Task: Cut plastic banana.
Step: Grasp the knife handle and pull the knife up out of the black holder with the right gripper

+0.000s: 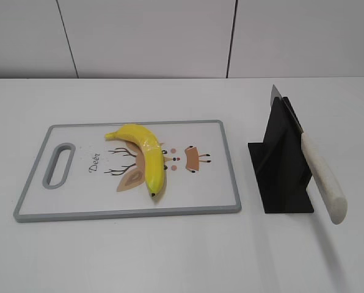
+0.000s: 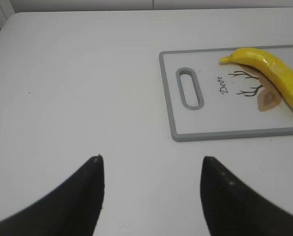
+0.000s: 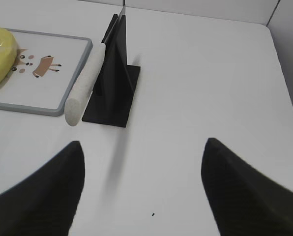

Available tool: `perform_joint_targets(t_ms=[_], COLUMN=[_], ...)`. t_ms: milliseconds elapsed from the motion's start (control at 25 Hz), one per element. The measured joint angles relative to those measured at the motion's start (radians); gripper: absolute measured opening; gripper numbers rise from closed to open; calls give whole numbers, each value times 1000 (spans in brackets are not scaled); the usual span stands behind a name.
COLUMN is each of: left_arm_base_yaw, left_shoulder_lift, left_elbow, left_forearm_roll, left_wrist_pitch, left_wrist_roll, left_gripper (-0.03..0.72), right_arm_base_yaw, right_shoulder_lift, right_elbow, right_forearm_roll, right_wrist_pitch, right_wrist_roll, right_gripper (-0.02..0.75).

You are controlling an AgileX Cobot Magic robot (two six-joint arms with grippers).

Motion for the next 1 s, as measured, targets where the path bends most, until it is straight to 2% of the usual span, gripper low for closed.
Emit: perform_joint_targets(t_ms=[1000], left_arm_base_yaw=[0], left_shoulder_lift=[0], left_elbow=[0], left_forearm_roll=[0], left_wrist_pitch=[0], left_wrist_roll=[0], left_gripper=[580], right_arm_base_yaw=[0], right_shoulder_lift=[0], right_elbow=[0], right_forearm_roll=[-1], right_wrist_pitch=[0], right_wrist_roll=[0], right_gripper=[569])
